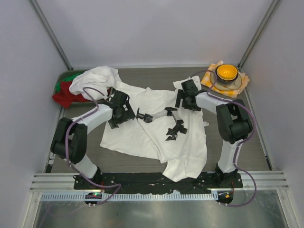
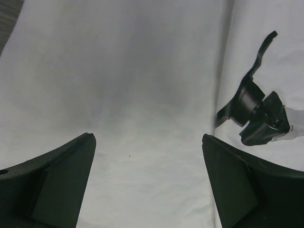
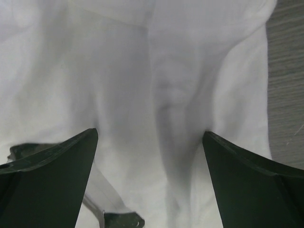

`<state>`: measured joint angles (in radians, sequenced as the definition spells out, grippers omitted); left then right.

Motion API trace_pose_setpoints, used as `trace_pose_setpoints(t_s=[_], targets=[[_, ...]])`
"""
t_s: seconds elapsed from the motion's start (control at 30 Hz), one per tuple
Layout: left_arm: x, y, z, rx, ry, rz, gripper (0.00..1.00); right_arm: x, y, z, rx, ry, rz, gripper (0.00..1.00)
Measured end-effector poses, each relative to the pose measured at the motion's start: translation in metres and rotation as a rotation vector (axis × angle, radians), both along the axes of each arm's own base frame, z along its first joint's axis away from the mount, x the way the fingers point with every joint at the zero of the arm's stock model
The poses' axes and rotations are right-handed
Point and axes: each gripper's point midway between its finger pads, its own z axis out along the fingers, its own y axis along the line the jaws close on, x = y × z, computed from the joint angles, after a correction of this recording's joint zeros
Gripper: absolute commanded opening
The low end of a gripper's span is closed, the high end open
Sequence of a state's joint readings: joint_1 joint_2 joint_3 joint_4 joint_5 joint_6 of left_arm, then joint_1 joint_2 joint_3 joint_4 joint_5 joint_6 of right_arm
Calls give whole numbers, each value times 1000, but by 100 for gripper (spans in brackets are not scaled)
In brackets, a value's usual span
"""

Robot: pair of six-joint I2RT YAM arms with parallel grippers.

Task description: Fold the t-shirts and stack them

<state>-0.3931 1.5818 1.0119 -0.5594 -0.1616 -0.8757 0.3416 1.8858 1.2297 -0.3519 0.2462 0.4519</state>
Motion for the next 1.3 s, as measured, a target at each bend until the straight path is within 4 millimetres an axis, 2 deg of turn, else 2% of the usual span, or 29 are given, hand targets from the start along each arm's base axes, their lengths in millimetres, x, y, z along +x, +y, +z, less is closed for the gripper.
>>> trace_pose_setpoints(t_s=[0.03, 0.13, 0.27, 0.37, 0.53, 0.63, 0.73, 0.83, 0.97, 1.07, 1.17, 1.3], targets=[[2, -1, -9, 6, 19, 1, 100, 3, 0, -6, 1, 11, -2, 99], [5, -1, -32, 34, 69, 7, 100, 19, -4, -7, 5, 3, -18, 99], [19, -5, -32, 36, 53, 19, 100, 50, -14, -5, 22, -20, -45, 98], [25, -3, -32, 44, 44, 38, 100, 77, -10, -3, 52, -47, -32, 98], [32, 5, -31, 25, 30, 99, 100, 111, 16, 1, 107, -66, 53, 98], [33, 17, -29, 16, 11, 140, 100, 126, 47, 4, 130, -75, 153, 98], [31, 29, -29, 22, 2, 177, 100, 117, 73, 4, 146, -56, 239, 98], [25, 36, -29, 33, -3, 197, 100, 107, 89, 5, 157, -37, 303, 97], [18, 40, -30, 42, -2, 204, 100, 83, 97, 4, 147, 4, 356, 97], [16, 40, -29, 40, -3, 205, 100, 57, 81, 4, 82, 39, 331, 99], [14, 41, -29, 38, -4, 206, 100, 34, 51, 14, -18, 43, 266, 99], [11, 42, -29, 36, -6, 209, 100, 32, 17, 45, -72, -22, 168, 99]])
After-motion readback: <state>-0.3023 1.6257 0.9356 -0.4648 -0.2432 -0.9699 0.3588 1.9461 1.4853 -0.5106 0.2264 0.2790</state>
